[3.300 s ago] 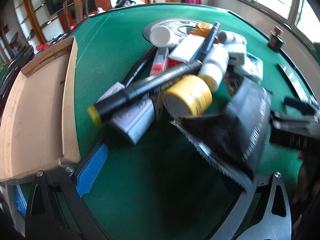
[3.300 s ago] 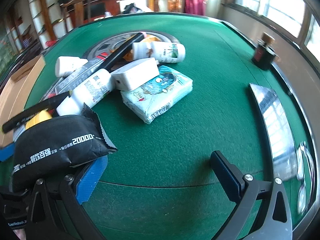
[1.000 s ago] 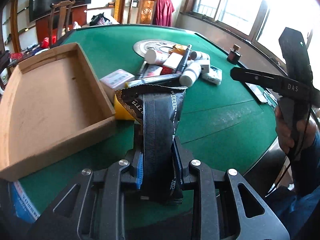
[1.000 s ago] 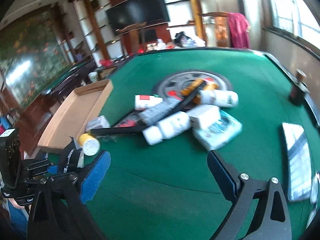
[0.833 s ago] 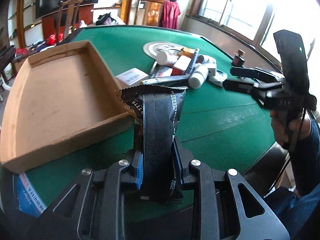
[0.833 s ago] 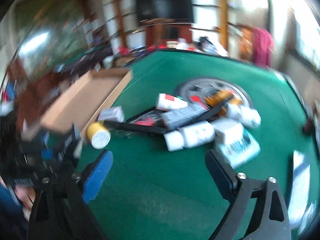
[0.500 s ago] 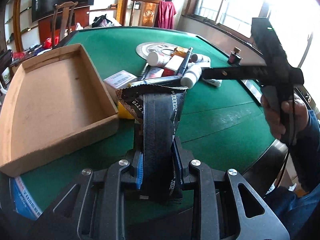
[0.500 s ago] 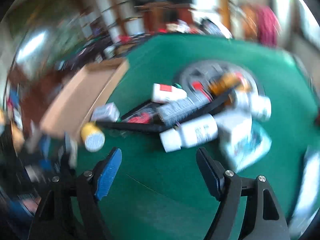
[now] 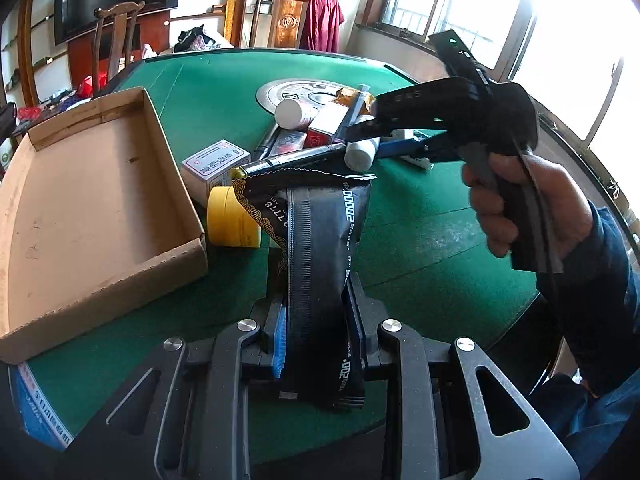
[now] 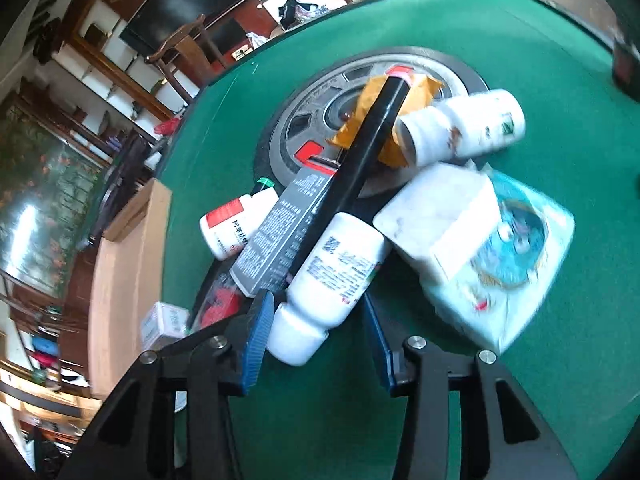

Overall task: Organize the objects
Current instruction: 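Grasp the white pill bottle with the right tool while the left tool holds the pouch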

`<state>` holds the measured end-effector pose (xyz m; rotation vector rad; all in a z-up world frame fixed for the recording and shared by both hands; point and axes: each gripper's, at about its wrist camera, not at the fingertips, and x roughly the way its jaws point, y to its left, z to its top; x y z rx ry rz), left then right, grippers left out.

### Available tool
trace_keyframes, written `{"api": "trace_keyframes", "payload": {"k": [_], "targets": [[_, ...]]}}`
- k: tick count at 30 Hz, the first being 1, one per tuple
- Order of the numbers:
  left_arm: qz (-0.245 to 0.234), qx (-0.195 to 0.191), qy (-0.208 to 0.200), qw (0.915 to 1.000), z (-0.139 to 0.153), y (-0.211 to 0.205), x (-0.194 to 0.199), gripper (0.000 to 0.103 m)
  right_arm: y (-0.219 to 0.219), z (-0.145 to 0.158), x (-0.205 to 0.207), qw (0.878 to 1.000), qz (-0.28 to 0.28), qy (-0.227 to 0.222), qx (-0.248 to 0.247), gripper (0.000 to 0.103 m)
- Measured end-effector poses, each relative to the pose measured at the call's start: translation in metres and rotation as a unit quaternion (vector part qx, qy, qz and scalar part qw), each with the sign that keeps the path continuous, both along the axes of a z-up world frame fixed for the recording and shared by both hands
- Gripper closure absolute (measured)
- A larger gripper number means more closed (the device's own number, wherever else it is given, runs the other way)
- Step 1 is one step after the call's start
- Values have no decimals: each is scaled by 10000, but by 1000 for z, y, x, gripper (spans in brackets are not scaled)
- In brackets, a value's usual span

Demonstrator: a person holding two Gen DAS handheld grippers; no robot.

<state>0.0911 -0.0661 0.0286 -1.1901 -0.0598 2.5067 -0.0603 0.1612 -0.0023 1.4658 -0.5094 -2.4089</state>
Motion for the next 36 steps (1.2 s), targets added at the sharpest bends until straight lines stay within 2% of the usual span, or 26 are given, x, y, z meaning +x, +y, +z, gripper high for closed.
{"api": "trace_keyframes", "payload": {"k": [5, 9, 13, 16, 22, 24, 29, 33, 36], "targets": [[9, -48, -77, 10000, -2, 8, -6, 78, -17, 3, -2, 9960, 374, 347, 729, 59], [46, -118, -127, 9998, 0, 17, -12, 78, -13, 3, 4, 9918, 560, 635, 959, 71], [44, -205, -177, 9996, 1, 27, -25, 78, -6, 3, 10, 9907, 754, 627, 943, 71], [76, -306, -225, 9993, 0, 39, -35, 78, -10, 6, 11, 9859, 988, 662, 1176, 70], [130, -538, -220, 9982, -5, 62, -52, 78, -8, 5, 1, 9847, 821, 742, 1343, 69], [105, -596, -187, 9980, -6, 69, -57, 78, -9, 4, -1, 9858, 810, 773, 1250, 69], [144, -927, -179, 9954, -12, 81, -66, 72, -2, 4, -3, 9889, 790, 742, 1016, 69], [196, -1229, -100, 9922, -19, 90, -68, 66, -1, 5, -5, 9888, 748, 751, 1051, 69], [237, -1149, -113, 9930, -21, 89, -72, 66, 1, 2, -6, 9885, 684, 878, 1025, 69]]}}
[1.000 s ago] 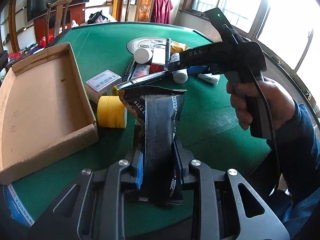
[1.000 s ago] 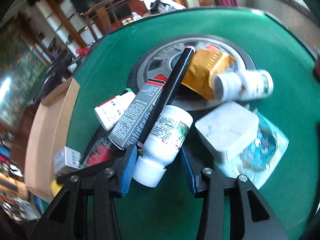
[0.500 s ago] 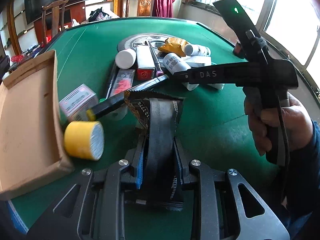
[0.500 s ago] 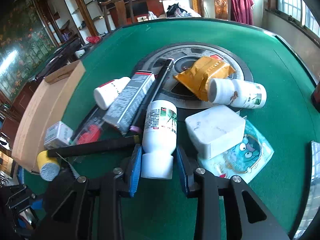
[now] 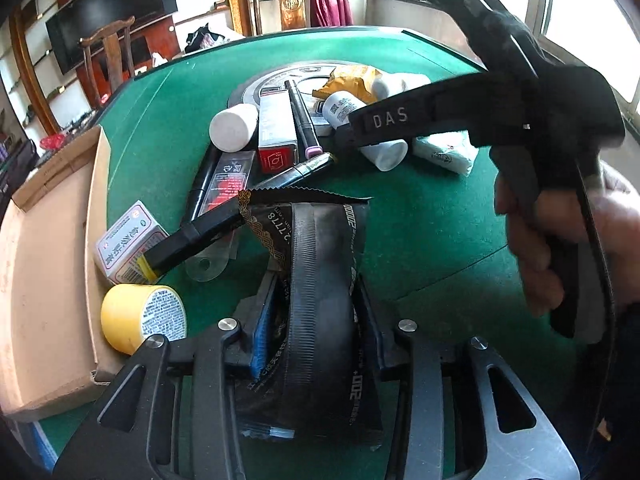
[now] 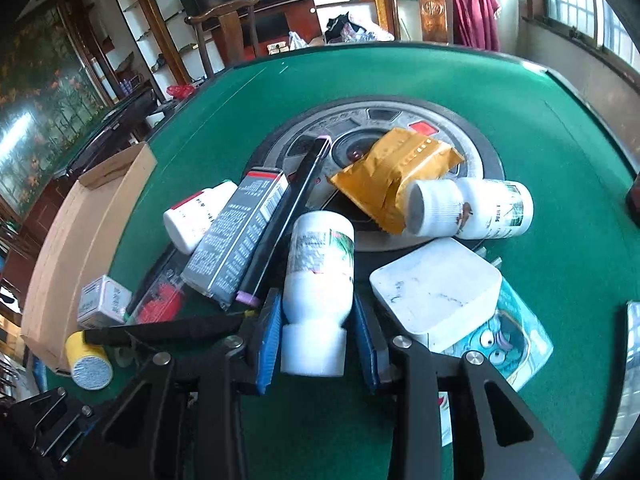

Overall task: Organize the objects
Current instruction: 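Grasp the white pill bottle with the right tool while the left tool holds the pouch, then carry the pouch in the left tool and bottle in the right tool over the box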

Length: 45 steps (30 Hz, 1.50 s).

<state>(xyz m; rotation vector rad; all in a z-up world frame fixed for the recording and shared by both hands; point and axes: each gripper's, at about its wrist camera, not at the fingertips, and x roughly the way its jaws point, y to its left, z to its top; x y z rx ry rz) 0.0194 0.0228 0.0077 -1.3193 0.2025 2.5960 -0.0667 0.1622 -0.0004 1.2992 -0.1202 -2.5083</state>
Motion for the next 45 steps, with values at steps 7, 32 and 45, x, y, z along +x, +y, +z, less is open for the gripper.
{"api": "trace_keyframes", "payload": {"k": [7, 32, 45], "targets": [[64, 292, 94, 9995, 5, -9, 1, 74, 11, 6, 9, 9995, -54, 50, -297, 70], [924, 1537, 1073, 9779, 74, -125, 35, 76, -36, 37, 46, 9947, 373, 641, -707, 70], [1830, 1684, 1119, 9621, 96, -228, -18, 76, -139, 74, 37, 9898, 1125, 554, -677, 70]]}}
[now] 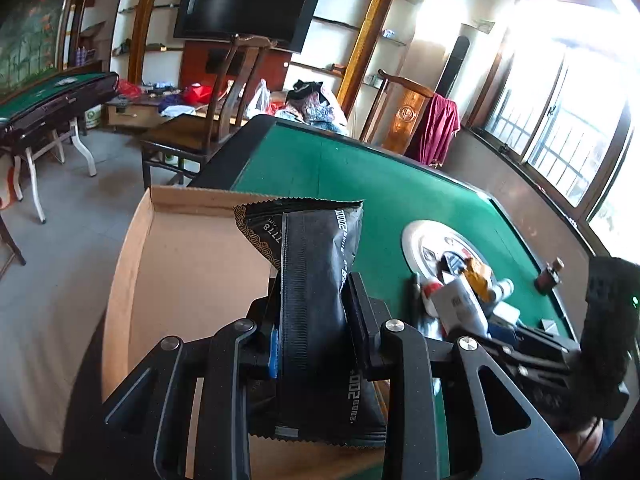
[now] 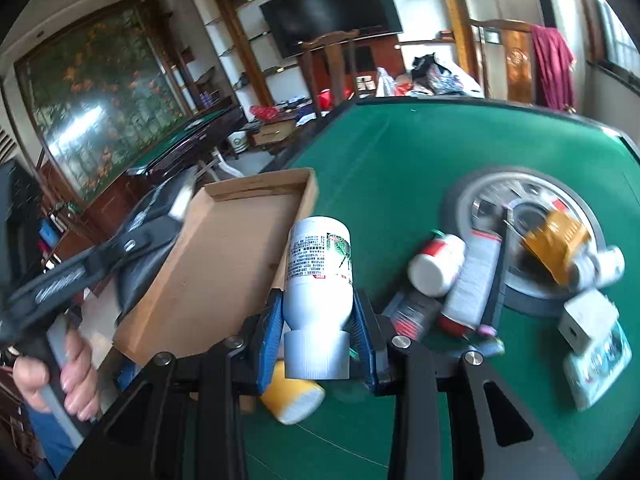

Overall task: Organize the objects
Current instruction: 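Carry the pouch in the left tool and bottle in the right tool over the box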

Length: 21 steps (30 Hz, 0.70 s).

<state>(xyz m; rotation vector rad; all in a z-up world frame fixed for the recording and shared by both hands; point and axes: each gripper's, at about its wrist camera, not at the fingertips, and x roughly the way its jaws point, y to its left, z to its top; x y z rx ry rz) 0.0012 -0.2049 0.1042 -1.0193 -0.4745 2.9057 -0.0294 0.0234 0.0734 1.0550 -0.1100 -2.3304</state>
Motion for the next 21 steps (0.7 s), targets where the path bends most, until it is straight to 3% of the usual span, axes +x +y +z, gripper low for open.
{"api": "trace_keyframes", "payload": {"k": [5, 10, 16, 21], "targets": [[233, 232, -227, 9992, 0, -29, -35, 76, -28, 5, -19, 9998, 32, -193, 3, 70], [353, 469, -775, 9953, -22, -41, -78, 76, -55, 4, -54, 9988, -9, -493, -45, 70], [453, 623, -997, 9920, -56, -43, -87, 76, -81, -6, -96, 9965, -120, -823, -82, 70], [495, 795, -993, 9906, -61, -46, -85, 76, -112, -8, -129, 9957, -171, -907, -31, 70]]}}
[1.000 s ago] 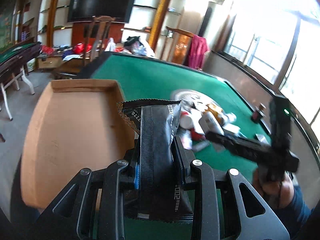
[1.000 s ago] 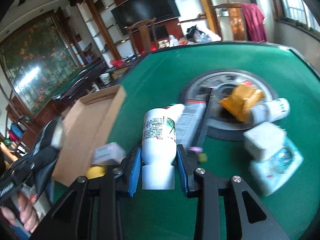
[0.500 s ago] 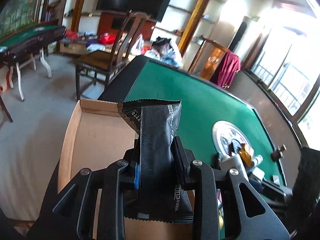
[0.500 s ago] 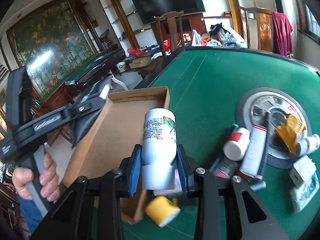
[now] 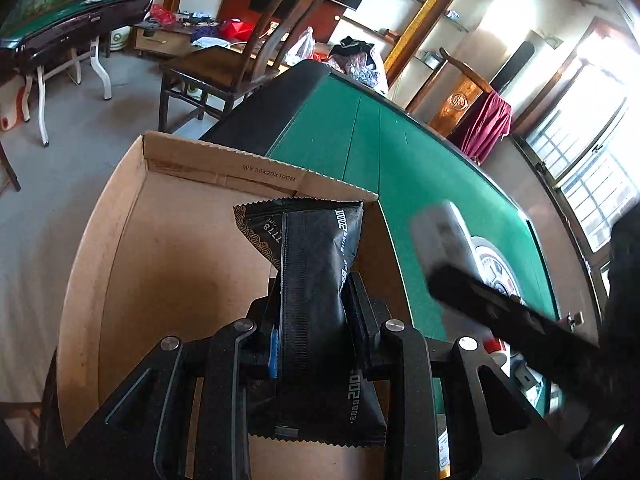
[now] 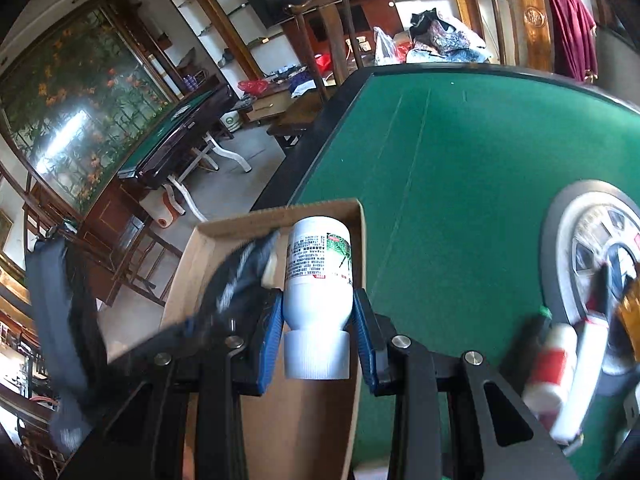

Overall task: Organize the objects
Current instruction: 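Carry the pouch in the left tool and bottle in the right tool over the box, then lower and release the pouch from the left tool while the right tool releases the bottle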

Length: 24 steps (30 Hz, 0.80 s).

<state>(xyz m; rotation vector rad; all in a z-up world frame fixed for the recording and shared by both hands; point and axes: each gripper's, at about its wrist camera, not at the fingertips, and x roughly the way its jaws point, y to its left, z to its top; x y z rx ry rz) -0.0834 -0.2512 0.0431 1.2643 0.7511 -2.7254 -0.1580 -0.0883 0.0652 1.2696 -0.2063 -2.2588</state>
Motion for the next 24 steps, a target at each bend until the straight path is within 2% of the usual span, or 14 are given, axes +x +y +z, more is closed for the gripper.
{"api": "trace_keyframes", "payload": {"k": [5, 10, 24], "targets": [[101, 130, -205, 9997, -11, -6, -2, 76, -20, -11, -20, 9999, -34, -152, 46, 70], [122, 49, -226, 9997, -11, -3, -1, 76, -22, -23, -33, 9994, -118, -308, 68, 70], [77, -5, -254, 9996, -12, -3, -2, 76, -38, -47, -38, 9982, -125, -554, 166, 69]]}}
